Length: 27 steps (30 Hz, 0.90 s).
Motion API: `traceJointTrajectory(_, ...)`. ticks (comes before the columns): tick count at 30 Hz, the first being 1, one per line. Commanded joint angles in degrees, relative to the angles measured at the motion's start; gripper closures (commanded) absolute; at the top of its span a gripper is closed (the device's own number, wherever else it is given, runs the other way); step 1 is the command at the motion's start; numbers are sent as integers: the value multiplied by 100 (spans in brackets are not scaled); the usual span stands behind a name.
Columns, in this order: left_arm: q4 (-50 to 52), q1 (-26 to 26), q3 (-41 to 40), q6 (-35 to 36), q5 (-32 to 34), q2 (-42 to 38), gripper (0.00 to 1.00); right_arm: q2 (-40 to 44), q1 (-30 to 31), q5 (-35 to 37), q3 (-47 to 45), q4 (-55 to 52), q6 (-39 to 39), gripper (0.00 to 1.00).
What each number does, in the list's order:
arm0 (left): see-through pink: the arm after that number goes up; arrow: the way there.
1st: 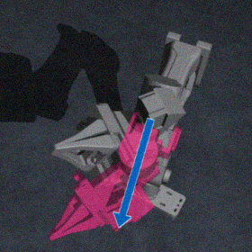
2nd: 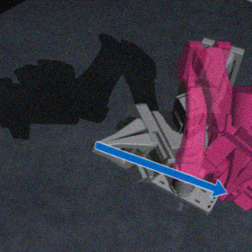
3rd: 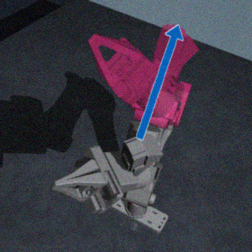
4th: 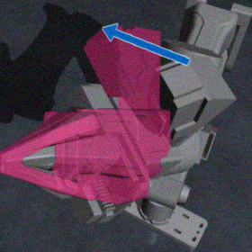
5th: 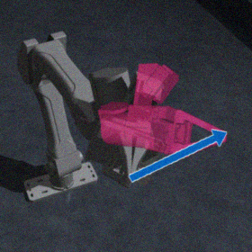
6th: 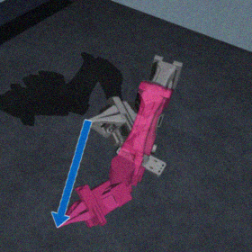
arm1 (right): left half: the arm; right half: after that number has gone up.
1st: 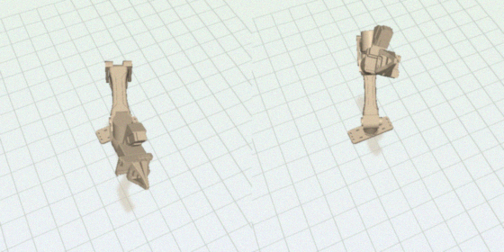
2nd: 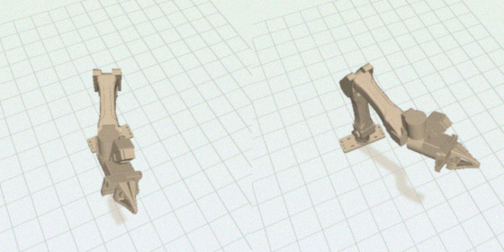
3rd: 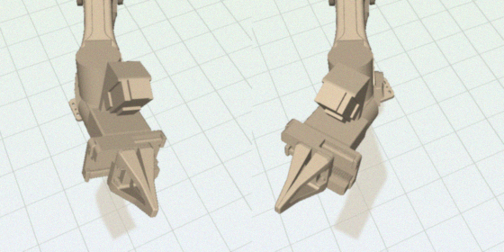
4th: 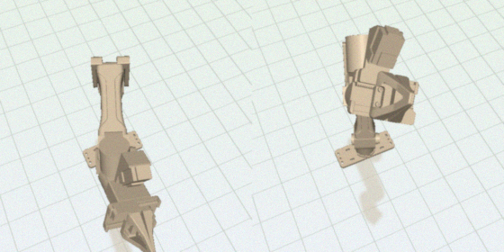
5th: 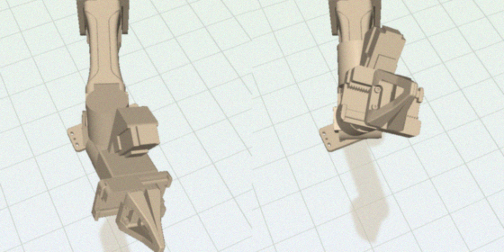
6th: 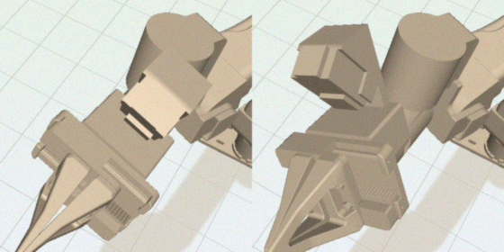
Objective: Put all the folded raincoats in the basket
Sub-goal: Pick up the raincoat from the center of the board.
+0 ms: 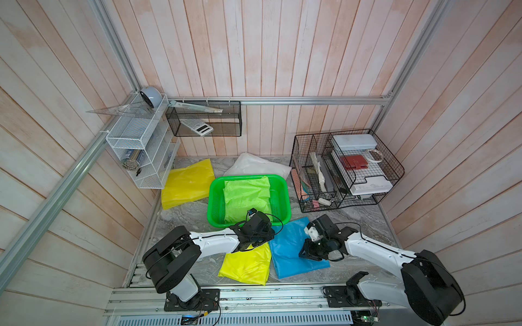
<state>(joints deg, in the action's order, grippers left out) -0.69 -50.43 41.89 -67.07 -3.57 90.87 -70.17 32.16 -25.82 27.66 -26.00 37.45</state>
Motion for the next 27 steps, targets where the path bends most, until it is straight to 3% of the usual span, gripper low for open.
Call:
traceJointTrajectory(1,209,-41,85,7,10,115,76,-49,43,164,-61,-466,-63,74)
traceJointTrajectory(7,410,-45,102,63,133,136,100,85,44,164,88,-622,-45,73)
traceJointTrajectory(8,412,-45,92,54,132,150,100,143,40,188,141,-685,-45,72)
traceJointTrajectory(11,386,-45,74,26,154,160,100,381,36,361,372,-996,-60,53)
traceJointTrajectory(13,483,-45,119,49,192,159,100,580,26,653,554,-1267,-129,41)
traceJointTrajectory(15,640,-45,185,92,256,159,100,717,1,1201,651,-1573,-58,36)
traceJointTrajectory(17,875,-45,246,82,382,145,100,808,-84,1809,700,-1878,92,35)
traceJointTrajectory(27,1446,-45,188,-167,990,-118,100,1101,-190,2582,608,-2232,703,35)
